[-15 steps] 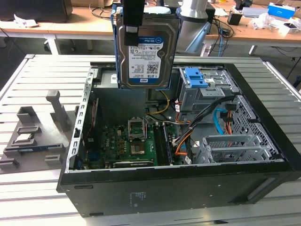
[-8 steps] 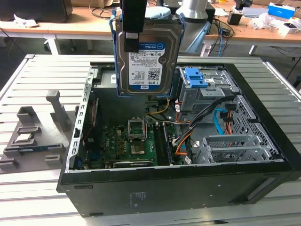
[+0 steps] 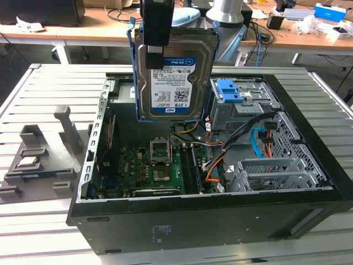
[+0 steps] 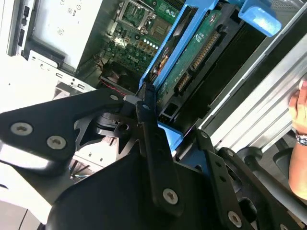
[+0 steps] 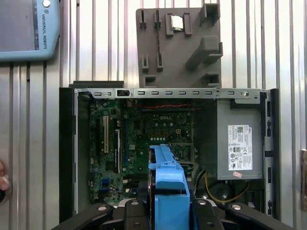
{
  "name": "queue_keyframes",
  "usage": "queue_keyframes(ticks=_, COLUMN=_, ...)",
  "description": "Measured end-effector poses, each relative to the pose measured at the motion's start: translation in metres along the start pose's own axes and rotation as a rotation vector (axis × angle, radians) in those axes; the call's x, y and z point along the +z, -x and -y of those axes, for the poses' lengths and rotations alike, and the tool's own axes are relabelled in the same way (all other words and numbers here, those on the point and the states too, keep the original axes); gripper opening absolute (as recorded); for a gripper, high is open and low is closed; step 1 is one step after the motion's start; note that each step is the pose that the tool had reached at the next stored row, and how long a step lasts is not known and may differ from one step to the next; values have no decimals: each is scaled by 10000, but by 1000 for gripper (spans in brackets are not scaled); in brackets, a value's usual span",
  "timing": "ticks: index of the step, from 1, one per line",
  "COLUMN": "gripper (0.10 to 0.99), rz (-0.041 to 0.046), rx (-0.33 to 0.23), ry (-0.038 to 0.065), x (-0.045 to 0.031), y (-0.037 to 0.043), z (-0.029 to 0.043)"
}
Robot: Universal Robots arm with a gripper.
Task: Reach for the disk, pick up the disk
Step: 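Pick up the disk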
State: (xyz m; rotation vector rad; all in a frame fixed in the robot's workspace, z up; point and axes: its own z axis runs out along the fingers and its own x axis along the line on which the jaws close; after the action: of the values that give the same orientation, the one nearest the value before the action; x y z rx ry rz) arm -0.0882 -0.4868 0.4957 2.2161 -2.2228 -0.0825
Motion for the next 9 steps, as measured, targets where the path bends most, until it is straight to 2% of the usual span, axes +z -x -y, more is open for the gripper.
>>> queue_keyframes(ticks=9, gripper=369, rz=0, rx=0, ry=0, x=-6, y=-214, z=1)
